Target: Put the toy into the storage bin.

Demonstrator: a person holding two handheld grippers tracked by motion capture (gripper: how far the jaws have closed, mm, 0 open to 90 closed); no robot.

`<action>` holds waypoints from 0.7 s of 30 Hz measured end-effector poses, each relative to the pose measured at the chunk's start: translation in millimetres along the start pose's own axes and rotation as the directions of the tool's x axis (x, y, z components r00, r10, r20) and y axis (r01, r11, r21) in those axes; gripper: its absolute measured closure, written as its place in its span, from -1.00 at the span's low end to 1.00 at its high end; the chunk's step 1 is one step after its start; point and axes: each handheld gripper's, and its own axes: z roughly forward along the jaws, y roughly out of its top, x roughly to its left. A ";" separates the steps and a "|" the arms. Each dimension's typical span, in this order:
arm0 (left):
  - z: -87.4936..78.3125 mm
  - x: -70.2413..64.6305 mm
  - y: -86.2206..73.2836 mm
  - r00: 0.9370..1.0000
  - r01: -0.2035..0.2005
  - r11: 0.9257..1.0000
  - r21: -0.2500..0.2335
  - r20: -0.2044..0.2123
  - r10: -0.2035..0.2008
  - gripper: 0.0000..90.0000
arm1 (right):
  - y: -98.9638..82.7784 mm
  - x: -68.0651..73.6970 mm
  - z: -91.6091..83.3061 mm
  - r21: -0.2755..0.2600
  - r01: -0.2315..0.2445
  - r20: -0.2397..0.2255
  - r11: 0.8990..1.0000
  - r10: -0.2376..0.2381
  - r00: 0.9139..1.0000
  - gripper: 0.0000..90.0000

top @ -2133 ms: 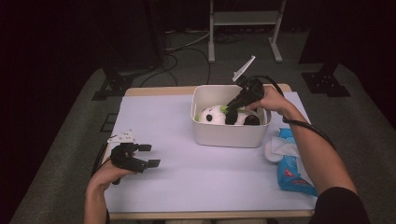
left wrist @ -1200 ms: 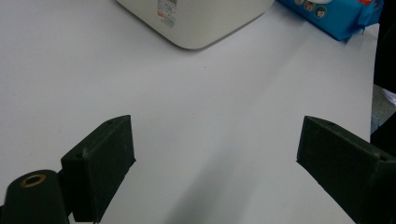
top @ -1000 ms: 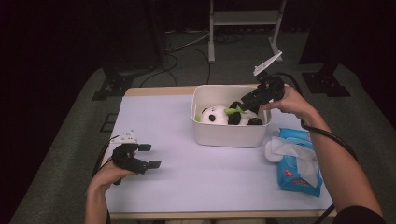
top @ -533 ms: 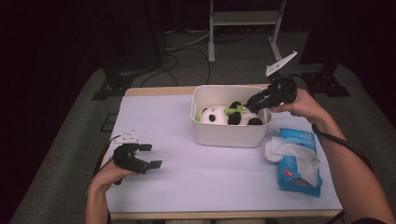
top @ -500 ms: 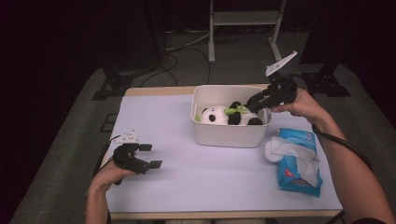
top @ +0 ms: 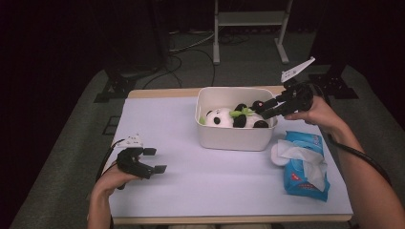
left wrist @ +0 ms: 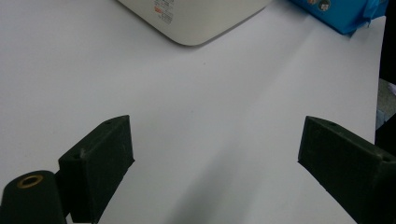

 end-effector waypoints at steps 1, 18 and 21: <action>0.0 0.0 0.0 1.000 0.000 1.000 0.000 0.000 0.000 -0.79 | 0.0 0.0 0.0 0.000 0.000 0.000 1.000 0.000 1.000 -0.10; -1.6 -0.1 -1.0 1.000 0.002 1.000 0.002 -0.006 -0.002 -0.79 | -23.0 6.4 -13.1 -0.019 -0.027 0.016 0.999 0.028 0.999 -0.15; -1.4 0.0 -1.2 1.000 0.005 1.000 0.002 -0.006 -0.005 -0.79 | -29.0 6.4 -14.8 -0.028 -0.037 0.018 0.999 0.038 0.999 -0.16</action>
